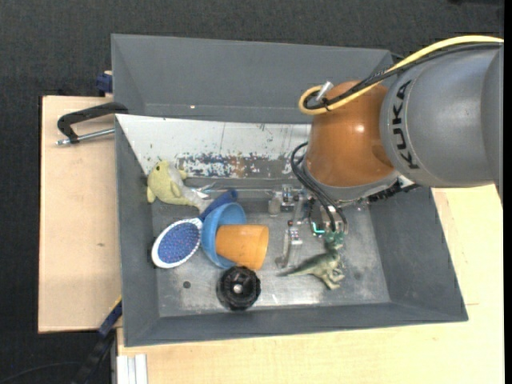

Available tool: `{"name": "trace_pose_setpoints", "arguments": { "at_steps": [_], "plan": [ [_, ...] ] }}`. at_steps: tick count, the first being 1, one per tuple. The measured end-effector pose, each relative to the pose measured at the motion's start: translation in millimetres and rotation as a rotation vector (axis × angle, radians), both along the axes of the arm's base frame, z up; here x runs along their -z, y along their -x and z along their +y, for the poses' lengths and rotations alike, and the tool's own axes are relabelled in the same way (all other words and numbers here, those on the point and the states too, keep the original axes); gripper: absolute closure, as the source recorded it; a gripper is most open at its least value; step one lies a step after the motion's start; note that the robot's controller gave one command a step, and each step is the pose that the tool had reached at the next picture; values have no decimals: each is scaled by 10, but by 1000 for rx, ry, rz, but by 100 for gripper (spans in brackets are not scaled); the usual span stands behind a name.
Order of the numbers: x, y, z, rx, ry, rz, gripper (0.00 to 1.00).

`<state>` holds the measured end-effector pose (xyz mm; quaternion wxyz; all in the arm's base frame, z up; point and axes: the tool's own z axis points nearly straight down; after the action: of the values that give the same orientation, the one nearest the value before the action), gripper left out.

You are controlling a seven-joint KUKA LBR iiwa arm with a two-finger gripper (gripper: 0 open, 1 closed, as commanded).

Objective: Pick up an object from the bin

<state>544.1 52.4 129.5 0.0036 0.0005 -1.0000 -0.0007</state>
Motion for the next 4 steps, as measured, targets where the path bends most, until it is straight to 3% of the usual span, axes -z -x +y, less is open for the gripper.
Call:
{"name": "trace_pose_setpoints", "arguments": {
  "at_steps": [1,2,3,4],
  "plan": [
    [580,-144,725,-274,3,-8,0],
    [528,-190,1241,-150,6,-9,0],
    [526,-193,1234,-148,5,-9,100],
    [-360,-146,1323,-171,-3,-21,100]
  ]
}}
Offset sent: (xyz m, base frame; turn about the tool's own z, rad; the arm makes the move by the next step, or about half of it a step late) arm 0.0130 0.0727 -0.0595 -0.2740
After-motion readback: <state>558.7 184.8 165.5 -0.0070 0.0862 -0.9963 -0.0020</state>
